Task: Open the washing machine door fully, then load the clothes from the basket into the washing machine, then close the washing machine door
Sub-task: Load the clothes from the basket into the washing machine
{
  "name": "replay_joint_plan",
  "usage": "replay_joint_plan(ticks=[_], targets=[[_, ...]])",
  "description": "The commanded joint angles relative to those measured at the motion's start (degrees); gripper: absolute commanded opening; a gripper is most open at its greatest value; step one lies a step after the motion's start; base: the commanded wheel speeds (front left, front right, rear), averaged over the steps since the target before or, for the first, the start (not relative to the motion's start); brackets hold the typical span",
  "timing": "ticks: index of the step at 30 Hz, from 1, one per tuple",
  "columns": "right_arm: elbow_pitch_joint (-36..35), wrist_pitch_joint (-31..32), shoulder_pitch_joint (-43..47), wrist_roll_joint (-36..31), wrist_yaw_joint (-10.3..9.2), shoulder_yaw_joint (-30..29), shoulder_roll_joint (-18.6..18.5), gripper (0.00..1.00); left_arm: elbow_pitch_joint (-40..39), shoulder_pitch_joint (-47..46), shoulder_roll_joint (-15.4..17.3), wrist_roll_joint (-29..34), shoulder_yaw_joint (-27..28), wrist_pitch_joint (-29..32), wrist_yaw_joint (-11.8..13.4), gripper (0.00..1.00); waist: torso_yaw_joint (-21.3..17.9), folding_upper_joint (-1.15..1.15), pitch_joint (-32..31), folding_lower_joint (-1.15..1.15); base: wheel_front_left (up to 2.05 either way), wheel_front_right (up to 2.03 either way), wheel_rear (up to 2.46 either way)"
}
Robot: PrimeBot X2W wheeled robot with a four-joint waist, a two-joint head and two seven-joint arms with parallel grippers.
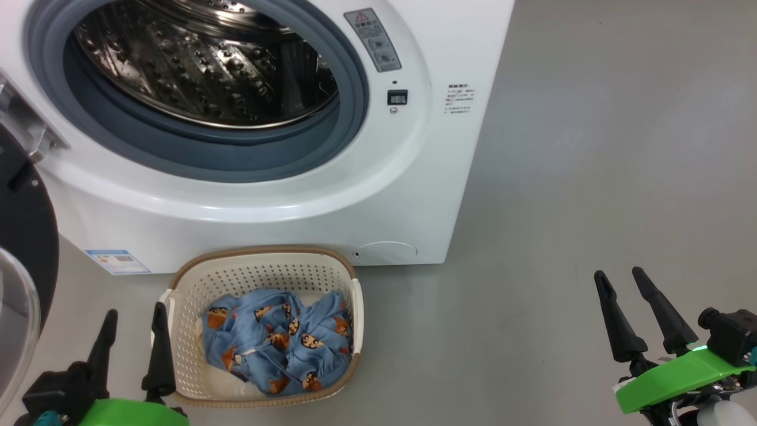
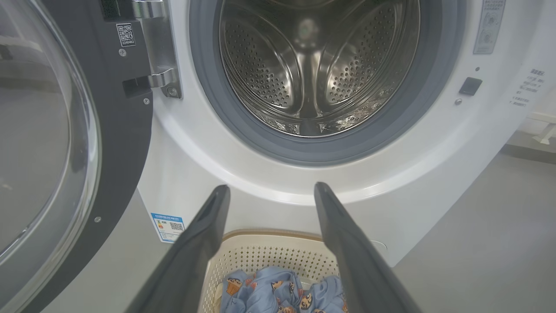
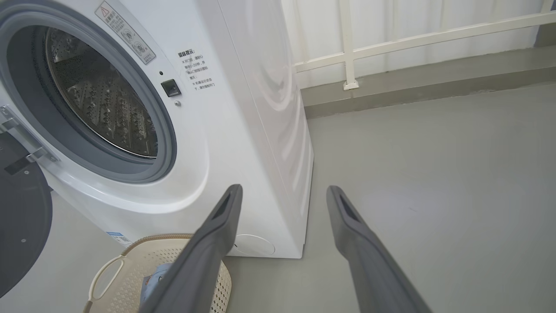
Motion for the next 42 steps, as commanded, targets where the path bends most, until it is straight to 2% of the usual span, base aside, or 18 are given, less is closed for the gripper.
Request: replay_joint_plan(ticks=[1,16,21,34,42], targets=[[-1.49,-0.69,-0.85,-0.52,0.09,0.83,-0.69,1.0,-1.57,-2.12,1.27,0.45,1.67,-0.33,-0.09,1.0,0.06,0.0,0.15,0.0,0.53,-0.59,0.06],[-1.47,-0.69,-1.93,-0.54,0.09,1.15,-0.67,1.0,-0.05,-2.97,0.08,1.09,2.11,-0.33,-0.09,1.0,0.74,0.0,1.39,0.0,0.06,-0.06,0.0],[-1.65,-0.69,-2.47,-0.56,0.09,1.63,-0.37,1.0,2.26,-3.27,-0.12,0.92,0.62,-0.33,-0.09,1.0,0.59,0.0,2.53,0.0,0.0,0.0,0.0],[-2.04,-0.69,-5.53,-0.58,0.09,2.91,0.99,1.0,16.71,-9.53,-0.3,-1.05,-4.45,-0.33,-0.09,1.0,-1.15,0.0,9.04,0.0,0.0,0.0,0.0],[-2.27,-0.69,-8.06,-0.55,0.09,3.49,1.92,1.0,26.42,-16.02,0.61,-3.51,-10.04,-0.33,-0.09,1.0,-2.53,0.0,13.73,0.0,0.0,0.0,0.0]])
